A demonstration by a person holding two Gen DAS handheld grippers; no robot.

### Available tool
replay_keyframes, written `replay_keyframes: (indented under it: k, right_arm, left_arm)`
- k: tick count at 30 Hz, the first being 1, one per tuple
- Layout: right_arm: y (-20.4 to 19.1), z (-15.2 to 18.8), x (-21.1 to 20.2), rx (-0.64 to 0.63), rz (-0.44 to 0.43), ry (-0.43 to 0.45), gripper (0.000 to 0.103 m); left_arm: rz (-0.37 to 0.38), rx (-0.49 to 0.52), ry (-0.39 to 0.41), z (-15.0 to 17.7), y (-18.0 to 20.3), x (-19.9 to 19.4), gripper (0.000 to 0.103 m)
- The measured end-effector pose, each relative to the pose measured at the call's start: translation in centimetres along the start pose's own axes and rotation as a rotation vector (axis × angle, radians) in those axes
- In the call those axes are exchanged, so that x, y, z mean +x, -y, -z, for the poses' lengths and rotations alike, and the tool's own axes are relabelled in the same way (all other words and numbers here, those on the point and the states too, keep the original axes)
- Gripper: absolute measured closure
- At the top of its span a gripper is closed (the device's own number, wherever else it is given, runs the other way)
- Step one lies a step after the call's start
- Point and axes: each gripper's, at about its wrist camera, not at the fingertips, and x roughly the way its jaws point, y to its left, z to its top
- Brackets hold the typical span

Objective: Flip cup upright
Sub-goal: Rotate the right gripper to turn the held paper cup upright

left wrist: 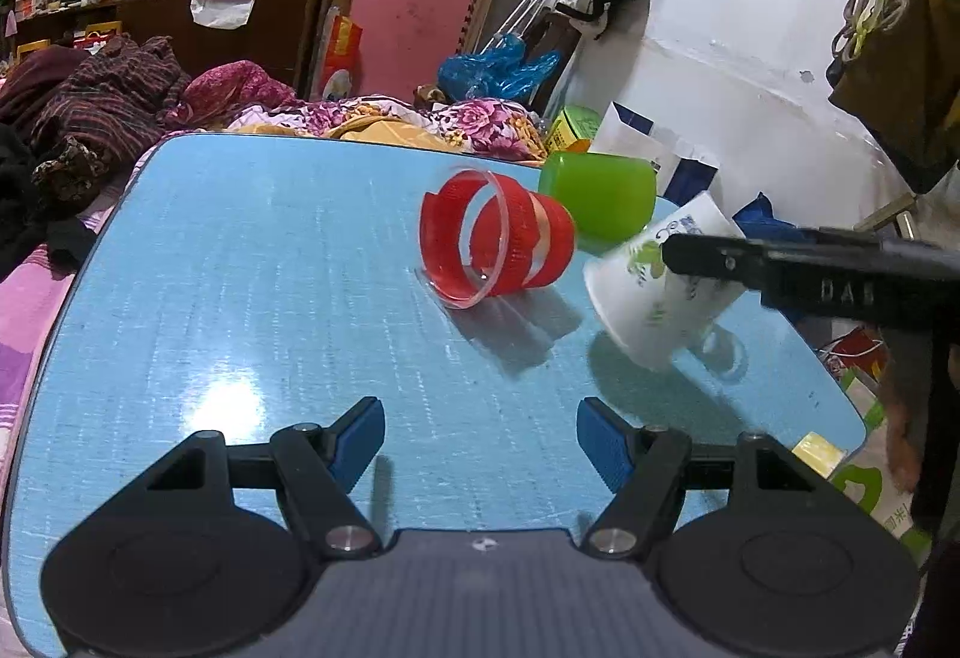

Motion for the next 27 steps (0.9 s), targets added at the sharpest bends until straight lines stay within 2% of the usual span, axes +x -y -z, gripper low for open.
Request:
replay_keyframes:
  k: [2, 11, 23, 25, 26, 27]
  right_arm:
    - [-0.7, 0.9, 0.1, -0.032, 0.022, 0.022, 0.04]
    - [-2.4, 1.3, 1.2, -0.105, 0.036, -0.013, 0.043]
    - [-2.5, 2.6, -0.1, -0.093, 0.028, 0.02, 0.042]
    - [-2.3, 2.8, -0.7, -0.087, 0.028, 0.05, 0.03]
    - [-2.1, 2.9, -1.2, -0.09, 0.032, 0.071, 0.015]
    - [-1.7, 3.1, -1.9, -0.081, 0.03, 0.097, 0.007]
  left_arm:
    - [0.001, 0.005, -0.001, 0.1, 0.2, 0.1, 0.029]
    - [0.006, 0.005, -0.001, 0.2, 0.1, 0.0, 0.029]
    - [0.007, 0.025, 0.016, 0.4, 0.8, -0.3, 0.029]
    - [-0.004, 0.025, 0.036, 0.6, 1.0, -0.5, 0.029]
    - [-0.019, 0.031, 0.048, 0.7, 1.1, -0.7, 0.027]
    - [-0.042, 0.038, 0.063, 0.8, 1.4, -0.8, 0.023]
